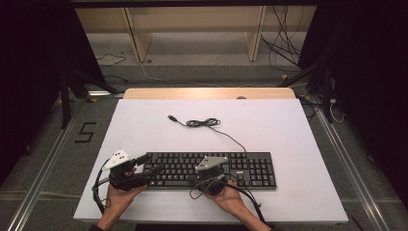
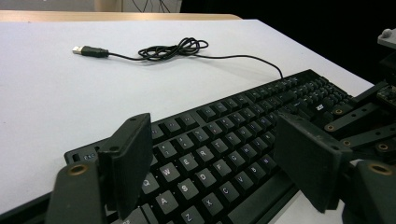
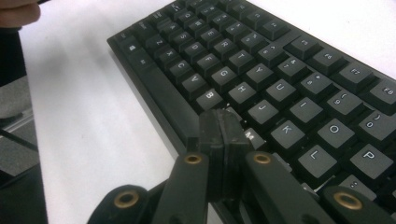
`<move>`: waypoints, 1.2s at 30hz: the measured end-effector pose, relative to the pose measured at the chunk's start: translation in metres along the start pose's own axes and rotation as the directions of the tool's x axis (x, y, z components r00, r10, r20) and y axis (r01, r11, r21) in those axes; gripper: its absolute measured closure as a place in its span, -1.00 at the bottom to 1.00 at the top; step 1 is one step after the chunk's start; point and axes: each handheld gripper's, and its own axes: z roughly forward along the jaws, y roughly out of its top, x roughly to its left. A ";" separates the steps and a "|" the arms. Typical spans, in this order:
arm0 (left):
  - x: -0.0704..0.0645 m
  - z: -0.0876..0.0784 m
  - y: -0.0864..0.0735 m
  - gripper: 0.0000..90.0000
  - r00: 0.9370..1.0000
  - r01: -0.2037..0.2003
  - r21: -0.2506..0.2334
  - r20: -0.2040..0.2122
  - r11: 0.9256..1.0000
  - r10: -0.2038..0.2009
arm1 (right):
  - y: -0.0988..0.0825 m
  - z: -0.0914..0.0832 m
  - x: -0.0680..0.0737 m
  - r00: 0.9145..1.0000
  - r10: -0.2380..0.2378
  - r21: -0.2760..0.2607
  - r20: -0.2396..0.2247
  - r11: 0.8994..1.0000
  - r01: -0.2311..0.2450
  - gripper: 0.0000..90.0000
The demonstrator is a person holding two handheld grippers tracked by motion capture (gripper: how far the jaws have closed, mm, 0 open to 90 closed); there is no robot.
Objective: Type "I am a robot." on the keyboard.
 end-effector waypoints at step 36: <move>0.001 0.006 0.001 -0.36 1.000 0.000 0.024 -0.001 1.000 0.000 | -0.001 -0.041 -0.014 0.997 0.078 -0.149 0.019 0.986 -0.074 0.16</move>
